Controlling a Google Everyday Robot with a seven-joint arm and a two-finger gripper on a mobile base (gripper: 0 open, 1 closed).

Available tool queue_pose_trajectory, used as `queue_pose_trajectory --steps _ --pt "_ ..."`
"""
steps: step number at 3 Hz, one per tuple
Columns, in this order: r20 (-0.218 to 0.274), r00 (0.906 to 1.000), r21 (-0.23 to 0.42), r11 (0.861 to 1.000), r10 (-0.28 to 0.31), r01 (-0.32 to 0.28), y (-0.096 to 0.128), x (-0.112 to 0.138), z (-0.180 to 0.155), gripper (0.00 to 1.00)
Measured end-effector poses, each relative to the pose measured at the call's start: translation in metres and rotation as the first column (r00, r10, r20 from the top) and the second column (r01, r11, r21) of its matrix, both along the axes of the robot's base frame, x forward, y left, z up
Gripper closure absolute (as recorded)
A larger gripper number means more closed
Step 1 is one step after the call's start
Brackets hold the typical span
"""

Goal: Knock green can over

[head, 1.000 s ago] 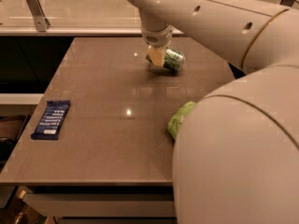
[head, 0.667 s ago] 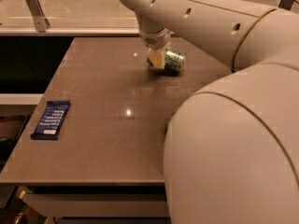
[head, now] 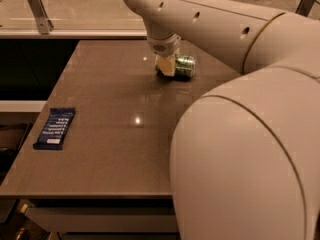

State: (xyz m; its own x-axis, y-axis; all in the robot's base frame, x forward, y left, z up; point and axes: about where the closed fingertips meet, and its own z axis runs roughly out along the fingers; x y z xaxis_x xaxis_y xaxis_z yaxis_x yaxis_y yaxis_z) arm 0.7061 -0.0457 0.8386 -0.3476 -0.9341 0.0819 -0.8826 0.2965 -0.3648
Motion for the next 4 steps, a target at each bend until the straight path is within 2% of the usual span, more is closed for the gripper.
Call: queue_pose_trajectory --steps 1,2,4 --pt "-0.001 1.0 0.001 1.0 0.001 -0.001 0.0002 0.0 0.0005 1.0" --pt "-0.002 1.0 0.0 1.0 0.0 0.0 -0.0006 0.0001 -0.0009 0.83" --pt "-0.005 1.0 -0.002 1.0 -0.001 0.001 -0.0021 0.0001 -0.0037 0.36"
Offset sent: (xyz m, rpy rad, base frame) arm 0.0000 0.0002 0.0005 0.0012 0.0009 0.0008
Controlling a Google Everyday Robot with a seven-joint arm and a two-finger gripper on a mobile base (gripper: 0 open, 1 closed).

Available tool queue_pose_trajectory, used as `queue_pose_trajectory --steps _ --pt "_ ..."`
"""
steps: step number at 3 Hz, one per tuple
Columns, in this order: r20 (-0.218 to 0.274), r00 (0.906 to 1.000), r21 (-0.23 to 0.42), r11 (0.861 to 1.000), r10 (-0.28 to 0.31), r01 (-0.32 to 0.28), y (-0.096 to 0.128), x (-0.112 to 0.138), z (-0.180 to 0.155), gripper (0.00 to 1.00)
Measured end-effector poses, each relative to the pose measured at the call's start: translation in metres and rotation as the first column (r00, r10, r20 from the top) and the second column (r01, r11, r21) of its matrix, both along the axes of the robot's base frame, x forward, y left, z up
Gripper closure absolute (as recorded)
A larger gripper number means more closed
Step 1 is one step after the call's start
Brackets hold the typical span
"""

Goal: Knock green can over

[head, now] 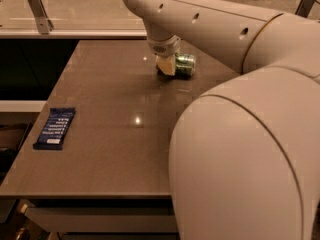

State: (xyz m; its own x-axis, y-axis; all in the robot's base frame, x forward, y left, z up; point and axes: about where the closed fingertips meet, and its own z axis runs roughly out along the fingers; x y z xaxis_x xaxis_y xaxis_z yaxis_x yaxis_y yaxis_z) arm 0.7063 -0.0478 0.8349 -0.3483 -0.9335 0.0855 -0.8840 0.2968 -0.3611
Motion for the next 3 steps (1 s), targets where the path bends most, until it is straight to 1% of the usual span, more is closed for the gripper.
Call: queue_pose_trajectory --steps 1,2,3 --pt "0.0 1.0 0.0 1.0 0.0 0.0 -0.0003 0.0 -0.0004 0.13" --pt "-0.002 1.0 -0.002 1.0 -0.001 0.001 -0.0011 0.0 -0.0012 0.0" --pt "-0.002 1.0 -0.002 1.0 -0.001 0.001 -0.0011 0.0 -0.0013 0.0"
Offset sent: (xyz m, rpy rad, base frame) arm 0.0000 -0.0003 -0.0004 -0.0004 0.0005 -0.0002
